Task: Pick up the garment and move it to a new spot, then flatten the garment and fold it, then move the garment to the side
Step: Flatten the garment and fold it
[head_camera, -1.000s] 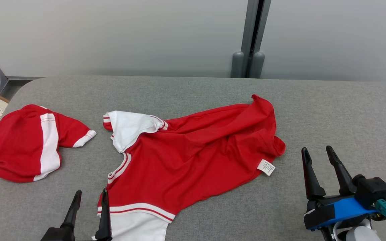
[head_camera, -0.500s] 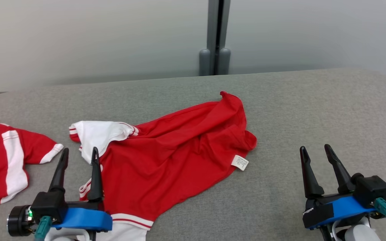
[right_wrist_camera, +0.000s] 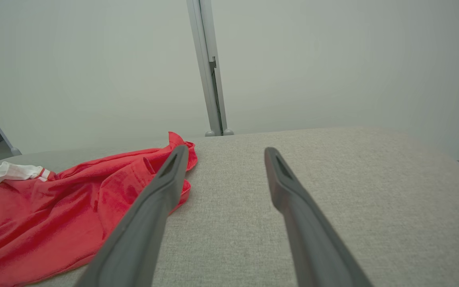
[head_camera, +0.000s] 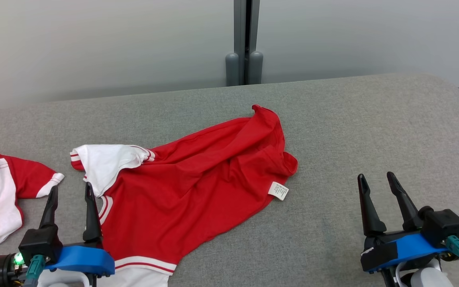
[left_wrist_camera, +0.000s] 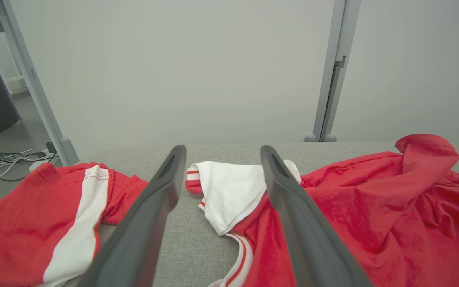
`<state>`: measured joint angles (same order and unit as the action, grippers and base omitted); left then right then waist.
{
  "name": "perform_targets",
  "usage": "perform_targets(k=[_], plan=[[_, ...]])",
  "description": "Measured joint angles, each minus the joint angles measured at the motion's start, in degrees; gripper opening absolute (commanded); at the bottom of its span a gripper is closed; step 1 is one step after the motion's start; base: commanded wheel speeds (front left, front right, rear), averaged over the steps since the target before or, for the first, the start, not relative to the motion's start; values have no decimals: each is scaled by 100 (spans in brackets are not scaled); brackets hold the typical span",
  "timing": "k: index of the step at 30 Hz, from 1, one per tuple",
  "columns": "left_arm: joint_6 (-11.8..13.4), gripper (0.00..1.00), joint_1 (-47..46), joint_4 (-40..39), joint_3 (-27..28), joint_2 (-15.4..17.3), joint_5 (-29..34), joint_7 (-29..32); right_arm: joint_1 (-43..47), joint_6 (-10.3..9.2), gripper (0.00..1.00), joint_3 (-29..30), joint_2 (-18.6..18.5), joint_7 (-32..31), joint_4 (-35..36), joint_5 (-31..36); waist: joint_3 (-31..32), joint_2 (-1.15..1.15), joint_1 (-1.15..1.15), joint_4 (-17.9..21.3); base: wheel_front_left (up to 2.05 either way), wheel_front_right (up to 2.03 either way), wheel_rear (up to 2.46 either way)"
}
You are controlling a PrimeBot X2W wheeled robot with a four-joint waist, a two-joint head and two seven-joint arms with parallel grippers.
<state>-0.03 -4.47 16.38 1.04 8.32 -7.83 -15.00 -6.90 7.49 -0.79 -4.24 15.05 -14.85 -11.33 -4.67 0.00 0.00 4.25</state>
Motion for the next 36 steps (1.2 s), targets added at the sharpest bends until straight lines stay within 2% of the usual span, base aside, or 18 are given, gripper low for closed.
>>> perform_targets(k=[7,15,26,36], plan=[[-62,100,-30,52,33,-96,78,0,-48,0,100,-101,-22,0,-64,40,-3,0,0,-111,0,0,0],[-138,100,-77,33,54,-169,138,0,-661,0,100,-687,-375,-1,-528,113,-24,0,0,-295,0,0,0],[-252,100,-216,30,16,-332,178,0,-1651,1,100,-1649,-853,-1,-2173,56,-247,0,0,-806,0,0,0],[-312,100,-421,99,-34,-454,181,0,-2352,1,100,-2310,-1057,-2,-3584,-92,-499,0,0,-1240,0,0,0]])
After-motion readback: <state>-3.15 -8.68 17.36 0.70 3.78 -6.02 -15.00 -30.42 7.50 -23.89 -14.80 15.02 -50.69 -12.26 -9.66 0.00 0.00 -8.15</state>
